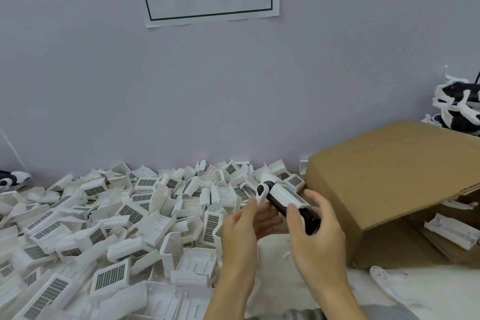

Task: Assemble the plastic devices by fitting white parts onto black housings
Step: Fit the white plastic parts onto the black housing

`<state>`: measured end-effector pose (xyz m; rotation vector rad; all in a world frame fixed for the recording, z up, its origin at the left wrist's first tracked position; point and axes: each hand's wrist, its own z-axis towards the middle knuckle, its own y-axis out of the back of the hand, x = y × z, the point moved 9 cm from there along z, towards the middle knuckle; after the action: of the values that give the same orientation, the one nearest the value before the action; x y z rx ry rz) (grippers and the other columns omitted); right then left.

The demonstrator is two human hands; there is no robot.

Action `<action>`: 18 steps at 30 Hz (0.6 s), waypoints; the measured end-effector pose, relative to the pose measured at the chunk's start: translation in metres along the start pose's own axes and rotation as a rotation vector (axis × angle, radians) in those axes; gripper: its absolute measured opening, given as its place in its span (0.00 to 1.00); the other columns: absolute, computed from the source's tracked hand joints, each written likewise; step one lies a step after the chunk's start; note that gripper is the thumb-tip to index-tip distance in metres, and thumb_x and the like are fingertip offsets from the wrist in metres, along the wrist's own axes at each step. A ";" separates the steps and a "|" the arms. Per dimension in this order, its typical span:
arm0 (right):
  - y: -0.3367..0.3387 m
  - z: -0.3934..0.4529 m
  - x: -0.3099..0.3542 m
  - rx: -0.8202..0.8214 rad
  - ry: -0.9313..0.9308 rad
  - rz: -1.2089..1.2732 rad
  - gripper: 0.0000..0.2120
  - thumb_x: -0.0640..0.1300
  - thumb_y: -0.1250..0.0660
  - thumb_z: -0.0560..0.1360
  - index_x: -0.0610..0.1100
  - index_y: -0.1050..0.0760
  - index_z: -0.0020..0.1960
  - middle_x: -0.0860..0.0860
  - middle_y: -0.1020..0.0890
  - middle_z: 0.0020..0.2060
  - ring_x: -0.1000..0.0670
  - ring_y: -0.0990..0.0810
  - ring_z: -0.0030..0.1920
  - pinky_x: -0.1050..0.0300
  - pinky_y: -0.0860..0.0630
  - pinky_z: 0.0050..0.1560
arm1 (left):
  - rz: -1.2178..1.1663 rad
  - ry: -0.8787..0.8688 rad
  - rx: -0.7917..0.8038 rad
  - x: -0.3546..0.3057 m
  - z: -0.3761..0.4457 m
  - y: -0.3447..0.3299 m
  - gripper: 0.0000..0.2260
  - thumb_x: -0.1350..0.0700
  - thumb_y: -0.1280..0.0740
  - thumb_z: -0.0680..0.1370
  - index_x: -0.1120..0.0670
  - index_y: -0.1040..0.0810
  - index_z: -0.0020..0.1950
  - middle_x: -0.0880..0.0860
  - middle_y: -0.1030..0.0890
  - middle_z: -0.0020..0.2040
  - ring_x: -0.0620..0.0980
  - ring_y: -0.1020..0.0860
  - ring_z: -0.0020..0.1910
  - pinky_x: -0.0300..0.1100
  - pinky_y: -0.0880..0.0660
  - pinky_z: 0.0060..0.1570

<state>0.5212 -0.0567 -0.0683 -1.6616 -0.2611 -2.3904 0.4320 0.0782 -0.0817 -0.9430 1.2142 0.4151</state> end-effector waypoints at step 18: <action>-0.013 0.000 -0.036 0.173 -0.503 0.520 0.13 0.47 0.37 0.79 0.40 0.19 0.47 0.43 0.19 0.35 0.45 0.24 0.28 0.51 0.25 0.34 | -0.063 -0.080 0.028 -0.013 -0.004 0.003 0.19 0.43 0.36 0.73 0.46 0.15 0.58 0.50 0.16 0.60 0.50 0.20 0.62 0.51 0.23 0.60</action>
<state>0.5295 -0.0411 -0.1019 -1.9308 -0.0912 -1.5224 0.4229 0.0795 -0.0711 -0.9300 1.1122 0.3816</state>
